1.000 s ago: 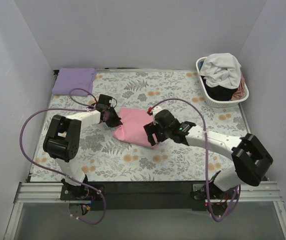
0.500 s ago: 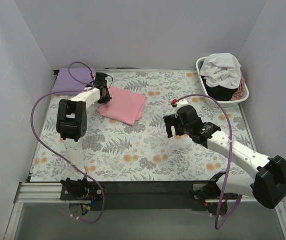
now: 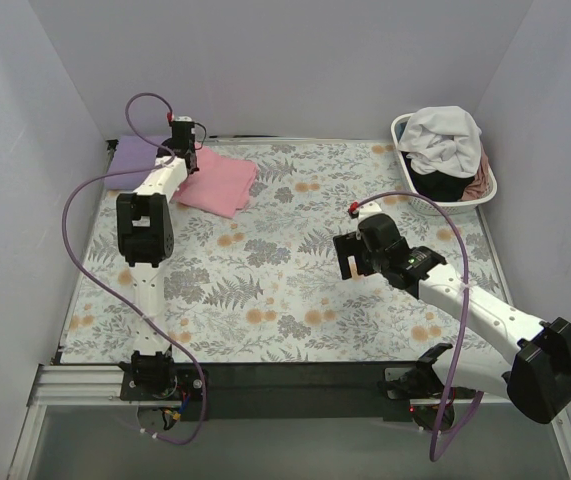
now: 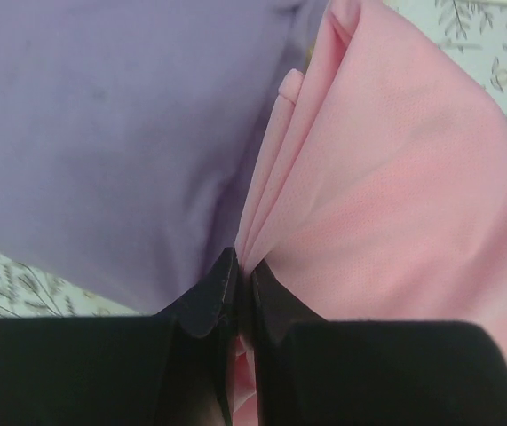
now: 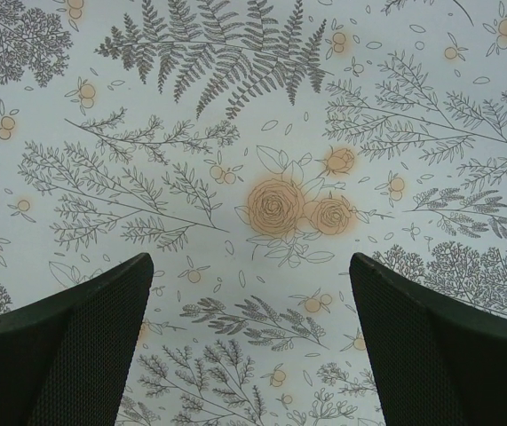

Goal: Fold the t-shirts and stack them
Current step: Neatly place the folded tshirt to the corner

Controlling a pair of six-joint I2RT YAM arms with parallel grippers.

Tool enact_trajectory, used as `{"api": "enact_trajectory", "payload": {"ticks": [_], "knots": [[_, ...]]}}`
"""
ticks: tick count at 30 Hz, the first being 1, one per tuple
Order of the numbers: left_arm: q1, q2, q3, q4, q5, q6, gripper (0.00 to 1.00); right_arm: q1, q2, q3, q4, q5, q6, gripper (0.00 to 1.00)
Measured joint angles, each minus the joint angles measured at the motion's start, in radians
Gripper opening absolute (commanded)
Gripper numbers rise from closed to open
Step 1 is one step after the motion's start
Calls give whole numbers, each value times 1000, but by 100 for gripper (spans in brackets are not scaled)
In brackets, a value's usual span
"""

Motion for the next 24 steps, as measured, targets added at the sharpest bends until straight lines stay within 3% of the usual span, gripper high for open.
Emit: {"api": "enact_trajectory", "payload": {"ticks": [5,12,24], "knots": [[20,49,119,28,-23,89,0,-3,14,4,-29,0,4,96],[36,123,276,62,-95,194,0,-3,152,87,-122,11,5,95],[121,144,314,68,-112,291,0,-3,179,92,-168,49,4,96]]}}
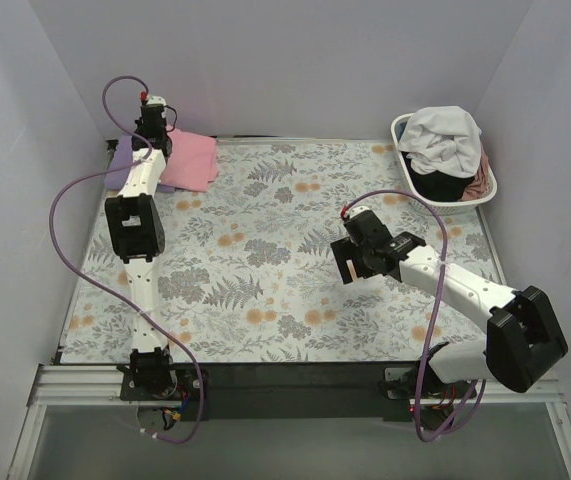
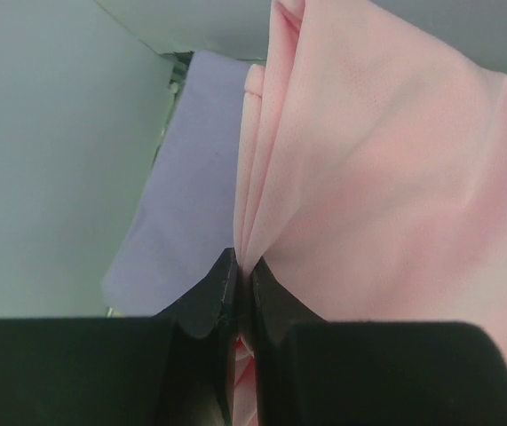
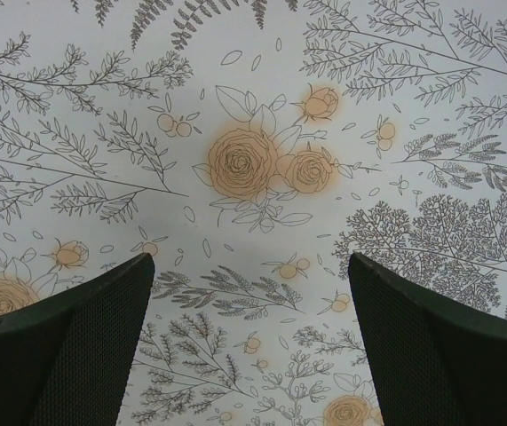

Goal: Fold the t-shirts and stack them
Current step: Neatly place the folded tshirt to the corner

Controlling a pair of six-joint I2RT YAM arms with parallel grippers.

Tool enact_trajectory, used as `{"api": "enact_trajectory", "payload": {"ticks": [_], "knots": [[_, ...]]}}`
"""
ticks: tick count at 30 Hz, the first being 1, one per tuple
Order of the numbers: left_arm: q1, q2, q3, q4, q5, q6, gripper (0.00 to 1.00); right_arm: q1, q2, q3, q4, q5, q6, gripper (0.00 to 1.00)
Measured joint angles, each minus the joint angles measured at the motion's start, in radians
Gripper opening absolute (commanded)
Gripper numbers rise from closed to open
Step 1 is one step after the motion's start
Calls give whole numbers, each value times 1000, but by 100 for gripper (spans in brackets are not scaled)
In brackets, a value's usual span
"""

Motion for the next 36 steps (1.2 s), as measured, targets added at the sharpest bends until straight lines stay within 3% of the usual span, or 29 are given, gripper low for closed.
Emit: {"api": "enact_trajectory", "payload": {"ticks": [30,32,33,36], "knots": [[69,29,-31,278,-195,235,1,0,61,34,-21,0,3,95],[72,40,-36,301,-204,246,16,0,76,40,-20,0,3,95],[74,41,-43,310,-206,249,36,0,81,40,-19,-1,3,95],[80,47,-55,324,-210,240,58,0,92,40,-21,-1,4,95]]}}
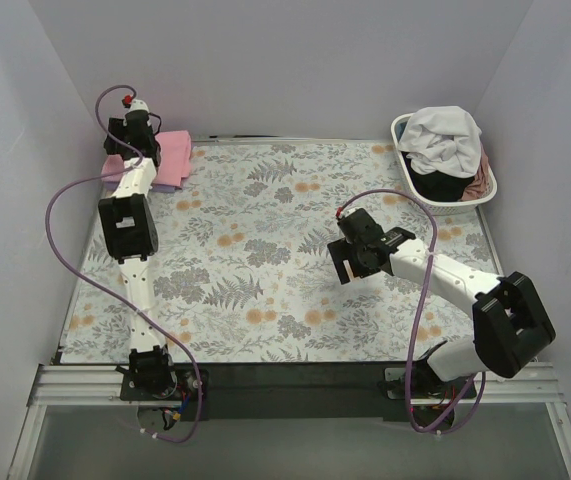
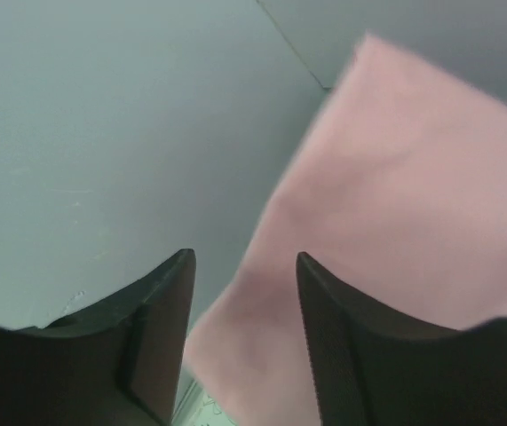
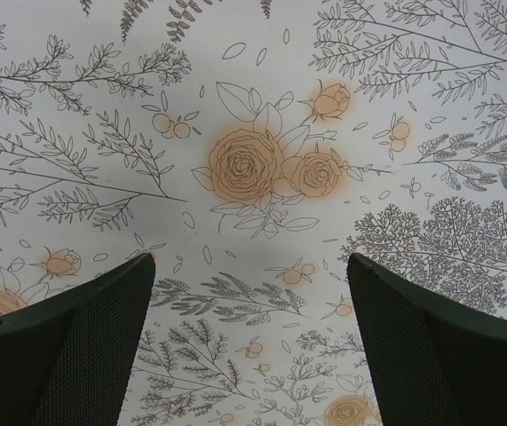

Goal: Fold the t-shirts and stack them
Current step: Neatly place the folded tshirt to the corner, then reset both grippers

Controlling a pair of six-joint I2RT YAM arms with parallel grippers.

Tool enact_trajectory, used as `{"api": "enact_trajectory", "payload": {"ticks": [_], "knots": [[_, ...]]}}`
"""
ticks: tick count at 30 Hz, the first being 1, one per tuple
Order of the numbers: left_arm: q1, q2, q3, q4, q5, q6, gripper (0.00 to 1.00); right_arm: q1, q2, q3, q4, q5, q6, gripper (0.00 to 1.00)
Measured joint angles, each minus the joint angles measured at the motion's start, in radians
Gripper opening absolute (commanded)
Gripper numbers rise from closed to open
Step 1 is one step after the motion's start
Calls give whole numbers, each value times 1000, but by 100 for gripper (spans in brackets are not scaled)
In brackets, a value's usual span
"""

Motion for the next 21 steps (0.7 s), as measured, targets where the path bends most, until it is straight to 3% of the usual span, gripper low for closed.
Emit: {"api": "enact_trajectory", "payload": {"ticks": [6,10,12,21], "knots": [[10,-11,-43,-16,55,-120,71,0,2,0,0,3,2,95],[13,-64,-158,-77,158,-291,80,0,-3,0,2,24,8,96],[13,-112,-222,-119,222,-385,90,-1,-14,0,6,40,9,97],[-16,-612,-573,-193,733,-863,94,-124,-140,36,9,109,-7,98]]}}
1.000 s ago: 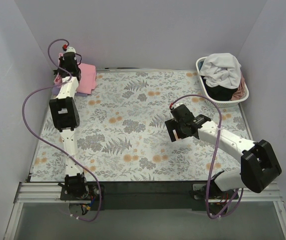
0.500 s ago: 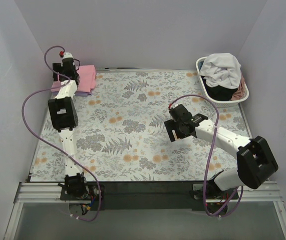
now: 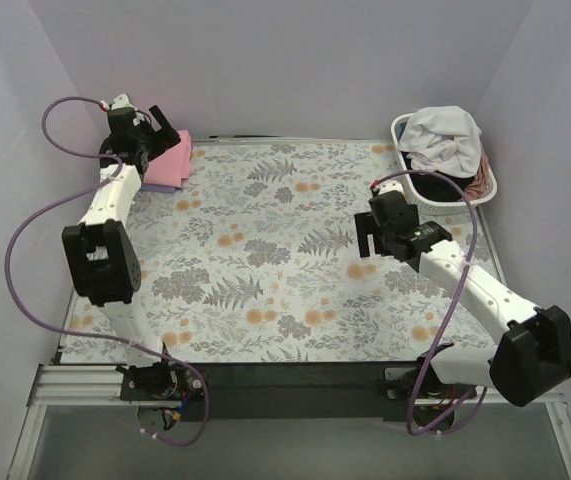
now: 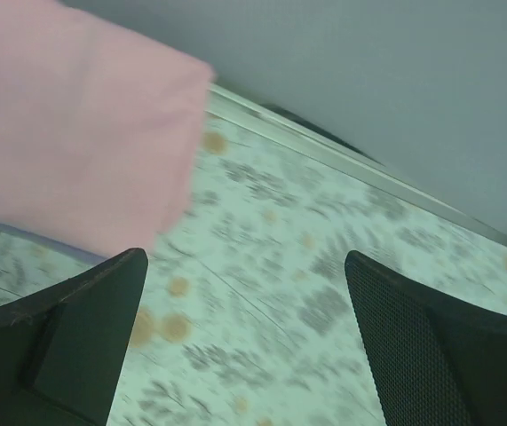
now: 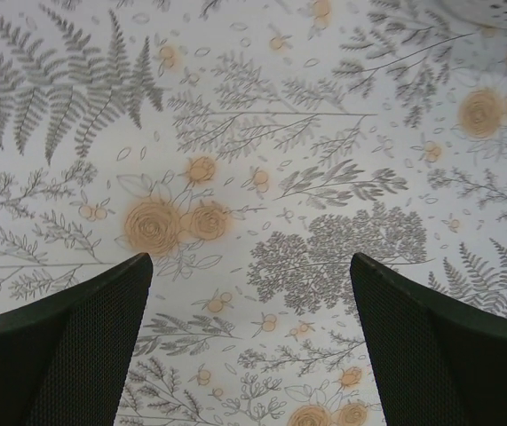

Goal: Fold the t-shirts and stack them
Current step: Reset both grippers

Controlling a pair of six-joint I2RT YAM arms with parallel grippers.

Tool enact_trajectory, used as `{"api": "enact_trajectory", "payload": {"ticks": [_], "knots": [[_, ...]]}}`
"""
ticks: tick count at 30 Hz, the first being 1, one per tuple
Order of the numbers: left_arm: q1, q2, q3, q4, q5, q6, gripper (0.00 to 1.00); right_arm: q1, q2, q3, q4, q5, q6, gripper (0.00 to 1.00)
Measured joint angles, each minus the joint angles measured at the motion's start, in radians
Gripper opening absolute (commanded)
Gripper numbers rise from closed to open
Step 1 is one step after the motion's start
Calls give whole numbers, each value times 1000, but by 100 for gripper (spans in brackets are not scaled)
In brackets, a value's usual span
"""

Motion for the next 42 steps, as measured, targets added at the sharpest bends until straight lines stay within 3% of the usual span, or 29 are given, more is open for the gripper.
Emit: {"api": "enact_trajectory", "payload": {"ticks": [5,9,13,19,27,42], "knots": [[-123,-390,-233,-15,96,-72,94,-97,-147,12,-1,30,-1,98],[-189,-725,-438,-85,111,-74,95,-117,-353,12,-3,52,-5,98],[-170,-1024,-544,-218,16,-58,95,-117,-555,-4,-1,54,-10,98],[-167,-1328,-557,-408,-169,-65,95,-117,-828,-87,-2,71,-34,98],[-183,-1421,-560,-573,-372,-123,95,-117,-1050,-196,8,89,-84,98],[-194,-1392,-659,-578,-388,-146,95,-117,-1104,-253,36,67,-80,98]]}}
